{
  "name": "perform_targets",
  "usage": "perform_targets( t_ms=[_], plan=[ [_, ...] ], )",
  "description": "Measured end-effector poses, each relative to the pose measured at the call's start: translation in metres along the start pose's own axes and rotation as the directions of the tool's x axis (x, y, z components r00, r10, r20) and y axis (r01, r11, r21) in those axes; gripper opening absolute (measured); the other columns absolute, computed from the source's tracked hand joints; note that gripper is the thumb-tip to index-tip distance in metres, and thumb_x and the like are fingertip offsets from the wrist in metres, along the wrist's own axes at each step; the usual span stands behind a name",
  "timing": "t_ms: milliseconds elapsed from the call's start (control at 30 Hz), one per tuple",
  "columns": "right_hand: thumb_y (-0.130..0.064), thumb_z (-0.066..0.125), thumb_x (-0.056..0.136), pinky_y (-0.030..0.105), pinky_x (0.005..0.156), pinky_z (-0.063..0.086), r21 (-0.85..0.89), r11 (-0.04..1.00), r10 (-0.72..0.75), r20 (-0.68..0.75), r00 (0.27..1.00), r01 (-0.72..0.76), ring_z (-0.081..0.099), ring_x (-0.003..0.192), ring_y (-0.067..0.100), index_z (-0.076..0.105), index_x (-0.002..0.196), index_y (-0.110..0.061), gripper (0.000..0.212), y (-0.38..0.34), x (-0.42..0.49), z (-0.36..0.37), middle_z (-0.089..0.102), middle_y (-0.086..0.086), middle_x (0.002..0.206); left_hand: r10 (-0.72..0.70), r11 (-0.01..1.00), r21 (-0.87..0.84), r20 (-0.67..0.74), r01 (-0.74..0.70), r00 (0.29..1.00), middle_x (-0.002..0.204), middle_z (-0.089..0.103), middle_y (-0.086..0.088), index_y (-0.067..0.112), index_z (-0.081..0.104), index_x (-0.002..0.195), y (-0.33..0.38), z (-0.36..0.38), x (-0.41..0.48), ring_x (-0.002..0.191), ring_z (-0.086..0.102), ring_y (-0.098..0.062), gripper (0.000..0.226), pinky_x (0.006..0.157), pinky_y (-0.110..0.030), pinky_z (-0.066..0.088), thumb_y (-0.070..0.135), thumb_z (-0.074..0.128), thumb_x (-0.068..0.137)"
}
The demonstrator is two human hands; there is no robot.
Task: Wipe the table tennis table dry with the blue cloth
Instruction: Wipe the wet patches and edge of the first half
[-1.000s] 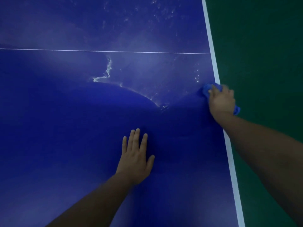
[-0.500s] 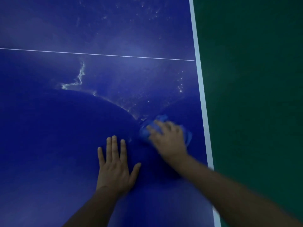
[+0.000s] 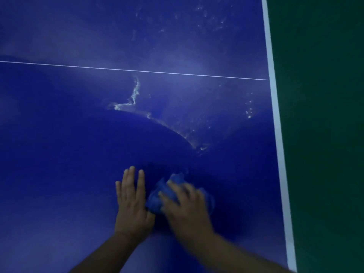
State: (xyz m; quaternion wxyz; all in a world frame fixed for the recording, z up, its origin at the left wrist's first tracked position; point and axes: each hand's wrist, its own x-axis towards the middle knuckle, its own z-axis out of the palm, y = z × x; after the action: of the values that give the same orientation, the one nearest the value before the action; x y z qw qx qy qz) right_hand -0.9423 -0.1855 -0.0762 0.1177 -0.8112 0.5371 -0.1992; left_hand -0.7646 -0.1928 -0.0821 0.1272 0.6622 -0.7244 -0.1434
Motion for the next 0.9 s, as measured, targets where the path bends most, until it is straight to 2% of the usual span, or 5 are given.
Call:
perform_targets(
  t_ms=[200, 433, 533, 700, 900],
  plan=[
    [-0.052, 0.043, 0.094, 0.048, 0.091, 0.046, -0.182, 0.982, -0.036, 0.100, 0.994, 0.054, 0.048, 0.119, 0.029, 0.064, 0.130, -0.032, 0.046, 0.013, 0.038, 0.028, 0.056, 0.001, 0.143, 0.061, 0.972, 0.218, 0.124, -0.087, 0.990, 0.161, 0.021, -0.024, 0.000, 0.031, 0.152, -0.067, -0.021, -0.006, 0.151, 0.016, -0.040, 0.072, 0.122, -0.055, 0.003, 0.038, 0.038, 0.091],
    [-0.043, 0.027, 0.098, 0.050, 0.091, 0.048, -0.146, 0.831, 0.504, -0.207, 0.838, -0.536, 0.052, 0.112, 0.043, 0.062, 0.135, -0.013, 0.059, 0.138, 0.140, -0.031, 0.055, 0.015, 0.140, 0.124, 0.954, 0.238, 0.238, -0.181, 0.963, 0.165, 0.011, -0.019, 0.003, 0.021, 0.156, -0.101, -0.035, 0.033, 0.154, 0.007, -0.035, 0.074, 0.121, -0.056, 0.002, 0.053, 0.013, 0.102],
    [-0.033, 0.038, 0.102, 0.050, 0.093, 0.046, -0.128, 0.912, 0.351, -0.246, 0.904, -0.389, 0.052, 0.111, 0.043, 0.062, 0.133, -0.008, 0.047, 0.083, 0.120, -0.016, 0.053, 0.020, 0.141, 0.085, 0.959, 0.244, 0.236, -0.144, 0.968, 0.165, 0.011, -0.020, 0.003, 0.021, 0.156, -0.130, -0.049, 0.062, 0.153, 0.005, -0.035, 0.075, 0.121, -0.055, 0.000, 0.054, 0.012, 0.102],
    [-0.035, 0.049, 0.094, 0.046, 0.084, 0.050, -0.209, 0.973, -0.081, 0.088, 0.993, 0.098, 0.056, 0.117, 0.032, 0.055, 0.137, -0.026, 0.045, -0.030, 0.075, 0.056, 0.052, 0.003, 0.147, 0.030, 0.954, 0.278, 0.278, -0.111, 0.960, 0.165, -0.012, -0.019, 0.005, 0.006, 0.159, -0.188, -0.085, 0.118, 0.153, -0.017, -0.031, 0.101, 0.122, -0.055, -0.004, 0.079, 0.008, 0.091],
    [-0.031, 0.037, 0.099, 0.057, 0.086, 0.050, -0.207, 0.837, 0.461, -0.232, 0.857, -0.507, 0.056, 0.105, 0.049, 0.062, 0.132, -0.006, 0.048, 0.054, 0.147, 0.023, 0.055, 0.024, 0.134, -0.209, 0.953, 0.299, 0.509, 0.056, 0.835, 0.143, -0.056, -0.015, 0.015, -0.045, 0.139, -0.225, -0.124, 0.191, 0.132, -0.052, -0.032, 0.163, 0.116, -0.057, -0.019, 0.112, 0.030, 0.031]
  ],
)
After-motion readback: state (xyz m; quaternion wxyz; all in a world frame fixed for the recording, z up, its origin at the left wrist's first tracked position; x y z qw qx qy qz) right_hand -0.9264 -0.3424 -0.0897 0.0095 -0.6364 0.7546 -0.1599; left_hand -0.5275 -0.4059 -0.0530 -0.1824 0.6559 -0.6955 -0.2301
